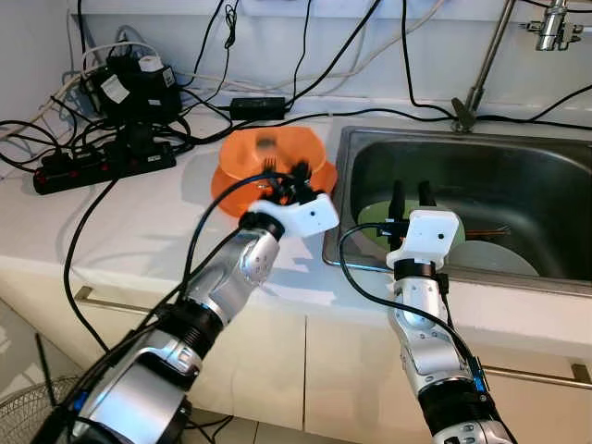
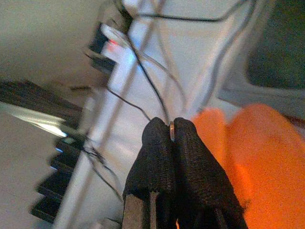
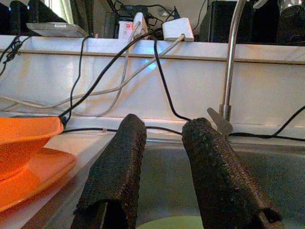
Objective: Kitchen organization
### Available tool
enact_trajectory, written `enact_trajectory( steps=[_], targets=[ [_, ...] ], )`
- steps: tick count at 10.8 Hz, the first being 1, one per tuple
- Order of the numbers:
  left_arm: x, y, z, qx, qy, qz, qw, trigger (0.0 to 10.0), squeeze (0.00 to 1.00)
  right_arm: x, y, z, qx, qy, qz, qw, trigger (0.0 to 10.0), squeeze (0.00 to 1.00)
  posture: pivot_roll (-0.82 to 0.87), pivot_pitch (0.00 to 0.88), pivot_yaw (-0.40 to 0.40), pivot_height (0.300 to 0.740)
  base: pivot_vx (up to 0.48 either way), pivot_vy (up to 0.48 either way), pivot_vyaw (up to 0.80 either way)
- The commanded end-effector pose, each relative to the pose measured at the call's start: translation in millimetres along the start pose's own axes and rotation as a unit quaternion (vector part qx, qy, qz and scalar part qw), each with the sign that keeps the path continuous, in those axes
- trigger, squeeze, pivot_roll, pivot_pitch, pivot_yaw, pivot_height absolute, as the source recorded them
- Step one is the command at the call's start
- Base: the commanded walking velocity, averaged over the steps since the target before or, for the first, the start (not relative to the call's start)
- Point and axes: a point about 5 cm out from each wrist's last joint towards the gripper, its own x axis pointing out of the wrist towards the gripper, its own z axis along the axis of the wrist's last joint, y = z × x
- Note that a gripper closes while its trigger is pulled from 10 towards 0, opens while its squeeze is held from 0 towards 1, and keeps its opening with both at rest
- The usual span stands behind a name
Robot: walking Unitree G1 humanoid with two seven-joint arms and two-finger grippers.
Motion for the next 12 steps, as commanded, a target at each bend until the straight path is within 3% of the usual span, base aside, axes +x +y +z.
enact_trajectory(
  steps=[1, 2, 3, 4, 5, 6, 9, 10, 11, 12],
  targets=[
    [6.7, 15.2, 11, 0.016, -0.033, 0.035, 0.999, 10.0, 0.0, 1.7, 3.0, 0, 0.0, 0.001, 0.006, 1.0, 10.0, 0.0, 0.03, 0.0, 0.071, 0.74, 0.0, 0.0, 0.0],
    [7.1, 29.5, 19, 0.004, -0.059, 0.078, 0.995, 10.0, 0.0, 1.6, 3.1, 0, 0.0, 0.002, 0.006, 1.0, 10.0, 0.0, 0.03, 0.0, 0.071, 0.74, 0.0, 0.0, 0.0],
    [6.2, 43.5, 32, -0.059, -0.094, 0.118, 0.987, 10.0, 0.0, 1.6, 3.1, 0, -0.001, 0.002, 0.006, 1.0, 10.0, 0.0, 0.04, 0.0, 0.071, 0.74, 0.0, 0.0, 0.0],
    [4.5, 48.8, 46, -0.153, -0.128, 0.12, 0.973, 10.0, 0.0, 1.6, 2.3, -1, -0.004, 0.004, 0.005, 1.0, 10.0, 0.0, 0.04, 0.0, 0.071, 0.74, 0.0, 0.0, 0.0],
    [2.9, 50.6, 56, -0.208, -0.15, 0.116, 0.96, 10.0, 0.0, 1.8, 1.5, -2, -0.005, 0.005, 0.005, 1.0, 10.0, 0.0, 0.03, 0.0, 0.073, 0.74, 0.0, 0.0, 0.0],
    [1.6, 49.5, 67, -0.303, -0.169, 0.101, 0.933, 10.0, 0.0, 2.4, -1.1, -2, -0.009, 0.005, 0.001, 1.0, 10.0, 0.0, 0.03, 0.0, 0.075, 0.74, 0.0, 0.0, 0.0],
    [-1.4, 44.1, 85, -0.466, -0.172, 0.042, 0.867, 10.0, 0.0, 4.4, -10.1, -4, -0.034, 0.009, -0.01, 0.999, 10.0, 0.0, 0.03, 0.0, 0.078, 0.74, 0.0, 0.0, 0.0],
    [-4.1, 40.0, 88, -0.528, -0.17, 0.019, 0.832, 10.0, 0.0, 6.3, -14.8, -5, -0.049, 0.011, -0.016, 0.999, 10.0, 0.0, 0.03, 0.0, 0.08, 0.74, 0.0, 0.0, 0.0],
    [-6.9, 37.2, 89, -0.563, -0.169, -0.004, 0.809, 10.0, 0.0, 7.7, -18.7, -5, -0.077, 0.006, -0.014, 0.997, 10.0, 0.0, 0.02, 0.0, 0.081, 0.74, 0.0, 0.0, 0.0],
    [-8.8, 35.1, 88, -0.581, -0.166, -0.021, 0.796, 10.0, 0.0, 8.3, -18.7, -3, -0.111, -0.009, 0.001, 0.994, 10.0, 0.0, 0.02, 0.0, 0.084, 0.74, 0.0, 0.0, 0.0]
  ],
)
